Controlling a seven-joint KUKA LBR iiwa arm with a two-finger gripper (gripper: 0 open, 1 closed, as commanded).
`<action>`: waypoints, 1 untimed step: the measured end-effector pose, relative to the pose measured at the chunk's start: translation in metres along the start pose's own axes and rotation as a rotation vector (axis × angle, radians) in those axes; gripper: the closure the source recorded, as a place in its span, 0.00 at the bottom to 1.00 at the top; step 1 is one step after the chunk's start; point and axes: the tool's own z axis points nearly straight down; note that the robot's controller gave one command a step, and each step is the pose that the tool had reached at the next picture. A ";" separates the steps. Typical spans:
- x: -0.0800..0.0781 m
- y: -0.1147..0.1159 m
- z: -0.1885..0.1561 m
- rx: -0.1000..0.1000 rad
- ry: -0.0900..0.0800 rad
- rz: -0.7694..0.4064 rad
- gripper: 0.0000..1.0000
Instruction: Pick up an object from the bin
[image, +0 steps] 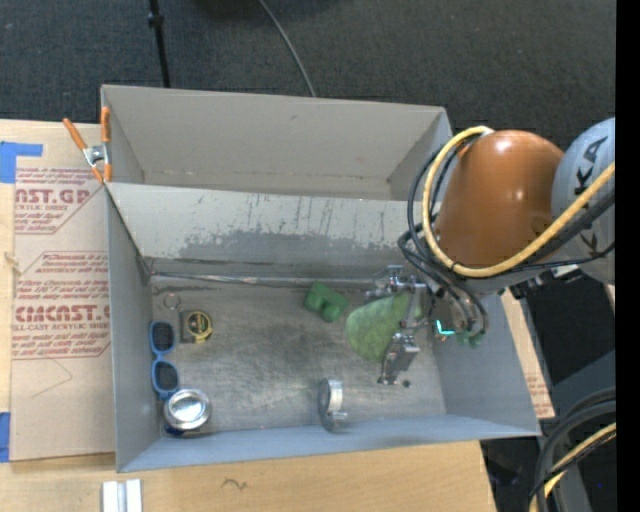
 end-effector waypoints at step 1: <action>0.003 0.038 0.154 0.006 -0.030 -0.578 0.00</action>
Offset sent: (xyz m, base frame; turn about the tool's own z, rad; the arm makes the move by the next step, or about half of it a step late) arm -0.0111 0.0367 -0.1578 -0.5776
